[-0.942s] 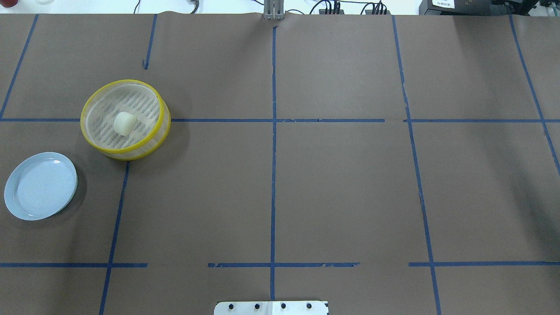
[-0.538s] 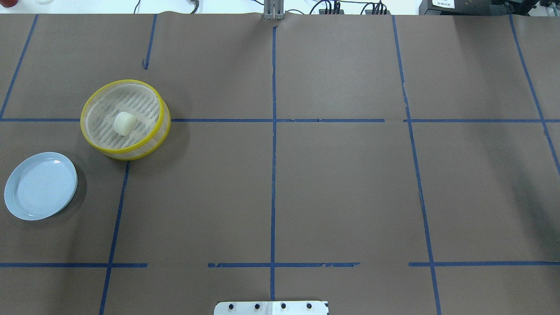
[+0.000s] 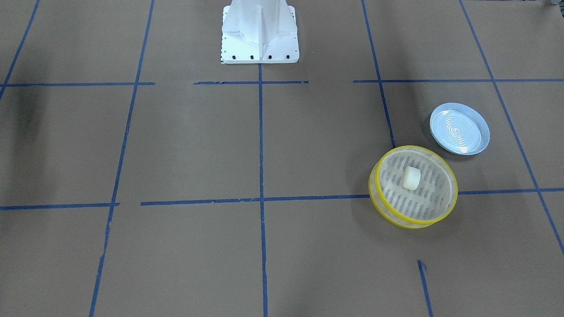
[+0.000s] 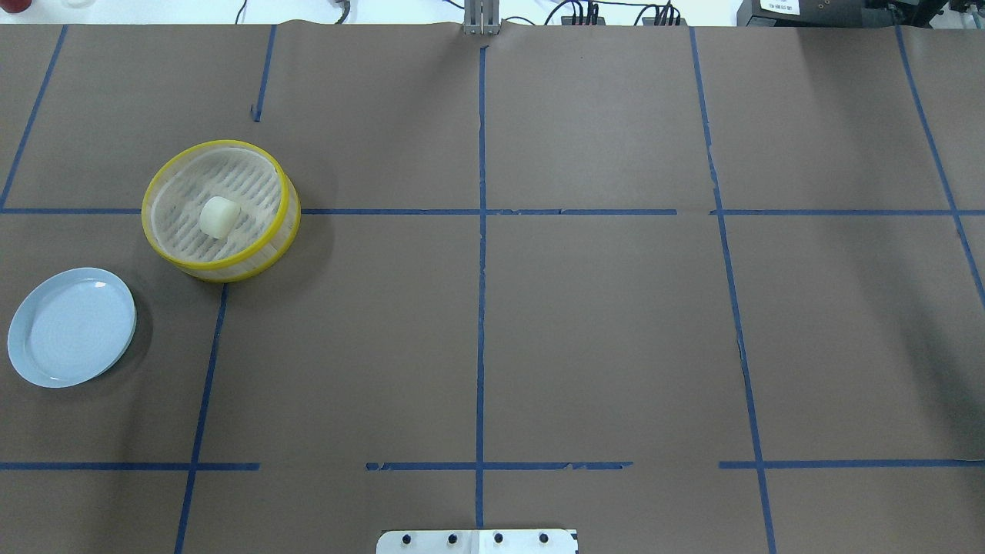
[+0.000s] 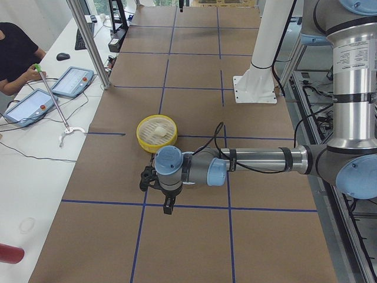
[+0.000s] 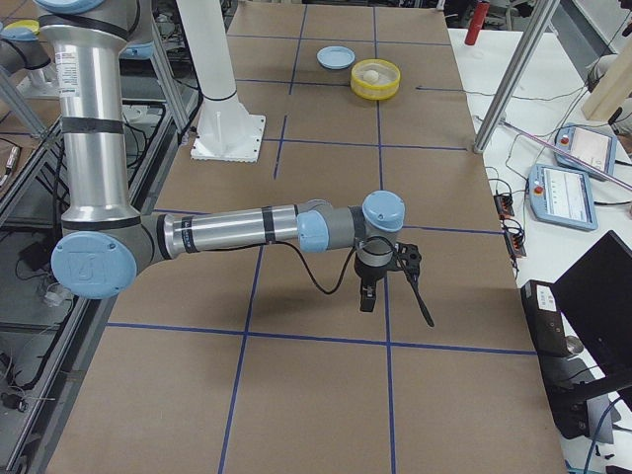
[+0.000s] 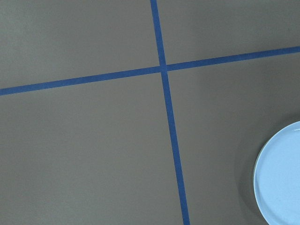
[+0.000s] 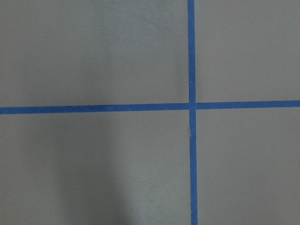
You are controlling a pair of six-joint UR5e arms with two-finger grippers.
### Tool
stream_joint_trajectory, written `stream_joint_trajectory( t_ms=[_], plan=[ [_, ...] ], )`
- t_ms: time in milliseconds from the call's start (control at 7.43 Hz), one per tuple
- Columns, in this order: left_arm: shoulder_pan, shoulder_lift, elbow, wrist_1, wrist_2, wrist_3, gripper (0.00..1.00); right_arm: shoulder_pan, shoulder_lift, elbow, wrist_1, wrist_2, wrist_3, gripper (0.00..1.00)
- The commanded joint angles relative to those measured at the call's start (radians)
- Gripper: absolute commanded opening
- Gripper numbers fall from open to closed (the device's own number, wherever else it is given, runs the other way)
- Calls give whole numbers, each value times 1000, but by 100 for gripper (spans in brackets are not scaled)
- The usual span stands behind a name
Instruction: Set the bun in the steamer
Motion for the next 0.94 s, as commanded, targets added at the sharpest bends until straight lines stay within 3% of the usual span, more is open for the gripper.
stream_joint_trajectory(
  t_ms=[0, 808],
  plan=[
    [-1, -2, -2, 0, 1, 0, 100, 0, 0, 0, 0, 0, 0, 100],
    [-55, -16, -8, -2, 10, 0, 100, 0, 0, 0, 0, 0, 0, 100]
  ],
)
